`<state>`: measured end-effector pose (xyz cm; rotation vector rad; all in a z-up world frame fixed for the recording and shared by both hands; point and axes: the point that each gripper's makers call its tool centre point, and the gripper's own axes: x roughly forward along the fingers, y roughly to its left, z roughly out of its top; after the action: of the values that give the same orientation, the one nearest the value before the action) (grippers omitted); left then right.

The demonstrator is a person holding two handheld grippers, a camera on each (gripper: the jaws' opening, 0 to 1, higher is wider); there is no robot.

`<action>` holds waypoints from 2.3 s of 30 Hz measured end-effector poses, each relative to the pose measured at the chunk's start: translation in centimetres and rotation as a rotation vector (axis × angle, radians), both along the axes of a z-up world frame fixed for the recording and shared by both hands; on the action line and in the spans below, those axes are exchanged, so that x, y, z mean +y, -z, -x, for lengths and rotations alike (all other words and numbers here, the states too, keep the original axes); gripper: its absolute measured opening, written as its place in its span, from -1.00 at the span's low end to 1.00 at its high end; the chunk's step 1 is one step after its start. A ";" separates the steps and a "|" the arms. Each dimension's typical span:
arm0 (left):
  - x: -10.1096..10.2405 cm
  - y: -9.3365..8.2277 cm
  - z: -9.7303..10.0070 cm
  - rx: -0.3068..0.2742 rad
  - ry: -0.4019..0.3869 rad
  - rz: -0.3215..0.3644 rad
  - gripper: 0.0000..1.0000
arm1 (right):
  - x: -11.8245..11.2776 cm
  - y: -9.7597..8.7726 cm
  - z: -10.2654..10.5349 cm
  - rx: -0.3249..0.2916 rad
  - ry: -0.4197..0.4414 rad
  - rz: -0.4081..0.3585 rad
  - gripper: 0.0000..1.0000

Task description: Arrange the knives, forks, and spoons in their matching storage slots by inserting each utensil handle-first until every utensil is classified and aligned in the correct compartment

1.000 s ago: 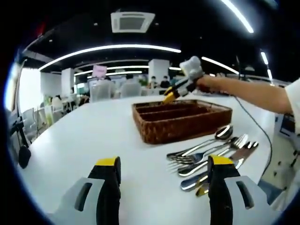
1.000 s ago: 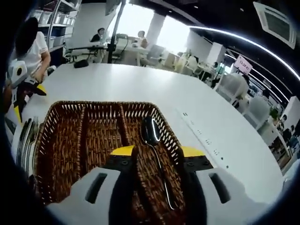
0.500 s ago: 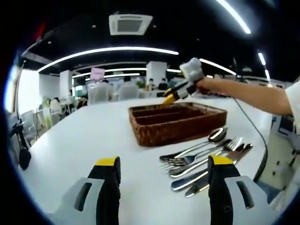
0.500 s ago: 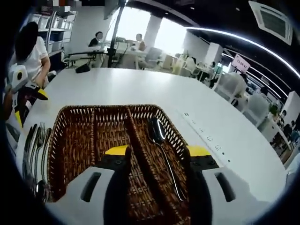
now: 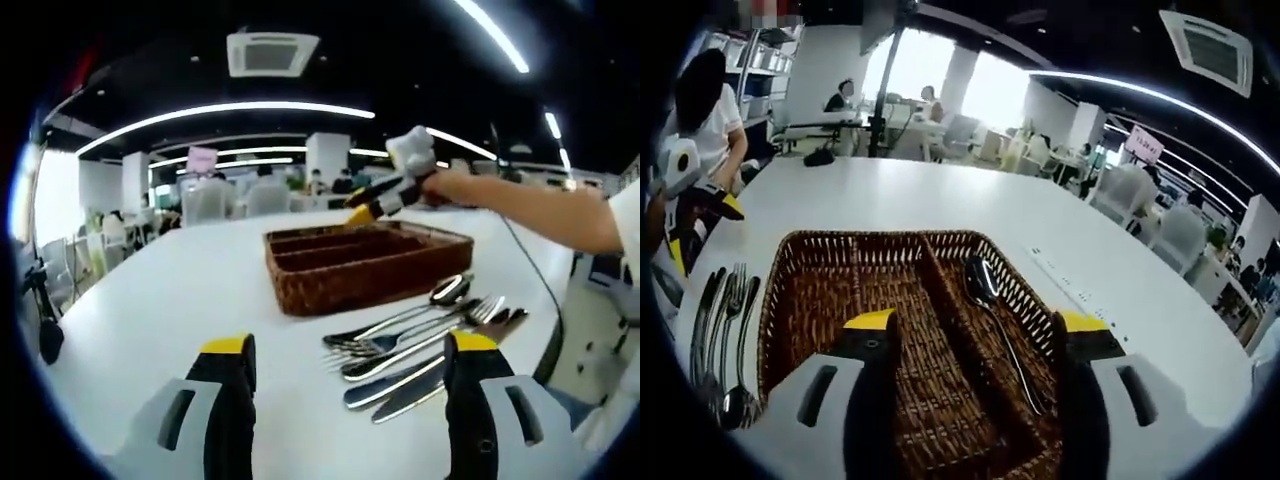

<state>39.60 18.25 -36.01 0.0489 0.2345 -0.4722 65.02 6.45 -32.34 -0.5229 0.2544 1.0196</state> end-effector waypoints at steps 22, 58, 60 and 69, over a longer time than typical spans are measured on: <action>-0.8 -0.4 1.0 -0.003 0.020 -0.002 0.55 | -1.1 0.2 2.5 -0.012 0.027 -0.053 0.60; -2.5 -0.5 1.2 0.000 0.058 -0.006 0.54 | -3.6 -0.9 7.6 -0.055 0.057 -0.146 0.63; -2.5 -0.5 1.2 0.001 0.058 -0.003 0.54 | -3.7 -1.0 8.4 -0.055 0.061 -0.157 0.63; -3.1 -0.5 1.3 0.002 0.072 -0.007 0.54 | -4.4 -1.2 10.3 -0.056 0.074 -0.194 0.64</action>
<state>38.32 15.18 -35.49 0.0636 0.2366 -0.5429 54.71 2.08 -31.14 -0.3631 0.1230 0.9445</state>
